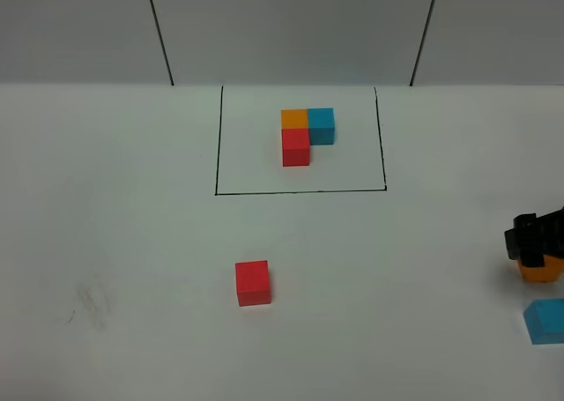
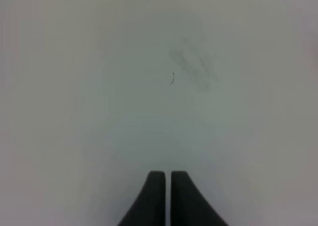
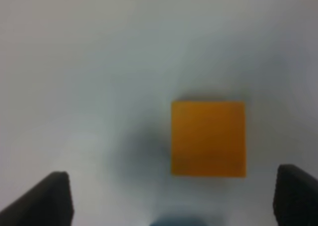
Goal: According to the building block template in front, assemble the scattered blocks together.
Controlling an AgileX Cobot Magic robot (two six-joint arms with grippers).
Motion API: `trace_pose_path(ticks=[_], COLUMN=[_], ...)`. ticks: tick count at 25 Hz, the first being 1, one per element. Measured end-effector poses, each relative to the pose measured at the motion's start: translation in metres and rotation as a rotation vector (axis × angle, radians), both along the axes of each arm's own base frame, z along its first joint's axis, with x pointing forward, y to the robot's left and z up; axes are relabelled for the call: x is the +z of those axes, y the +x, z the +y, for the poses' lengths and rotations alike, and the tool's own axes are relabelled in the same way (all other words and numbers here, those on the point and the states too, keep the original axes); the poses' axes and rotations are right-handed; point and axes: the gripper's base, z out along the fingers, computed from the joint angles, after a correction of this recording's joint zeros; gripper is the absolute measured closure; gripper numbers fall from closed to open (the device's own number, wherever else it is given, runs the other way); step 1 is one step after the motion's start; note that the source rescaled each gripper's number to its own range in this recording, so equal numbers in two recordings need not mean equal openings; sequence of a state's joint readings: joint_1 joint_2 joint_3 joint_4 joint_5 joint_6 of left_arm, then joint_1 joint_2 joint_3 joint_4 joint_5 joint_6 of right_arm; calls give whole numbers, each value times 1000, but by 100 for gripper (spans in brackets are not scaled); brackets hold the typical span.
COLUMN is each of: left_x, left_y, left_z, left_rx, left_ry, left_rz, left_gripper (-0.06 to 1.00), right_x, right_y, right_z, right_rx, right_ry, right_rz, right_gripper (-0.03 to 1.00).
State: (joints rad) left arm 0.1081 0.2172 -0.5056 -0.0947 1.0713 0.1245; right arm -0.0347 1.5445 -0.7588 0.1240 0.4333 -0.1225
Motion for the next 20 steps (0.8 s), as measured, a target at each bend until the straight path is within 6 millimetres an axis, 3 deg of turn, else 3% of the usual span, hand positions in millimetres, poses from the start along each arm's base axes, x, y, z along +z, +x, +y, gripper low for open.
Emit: trace_pose_path(ticks=[11,20], left_x=[0,0], left_y=[0,0], left_z=[0,0], left_rx=[0,0], left_ry=[0,0], left_rz=[0,0], left_gripper=[94,94], right_x=[-32,-46], right_y=[12,19], right_z=[-3,-4], right_rx=[32,49], right_ry=[-42,-64], right_rz=[37,28], right_gripper=[-3,-3])
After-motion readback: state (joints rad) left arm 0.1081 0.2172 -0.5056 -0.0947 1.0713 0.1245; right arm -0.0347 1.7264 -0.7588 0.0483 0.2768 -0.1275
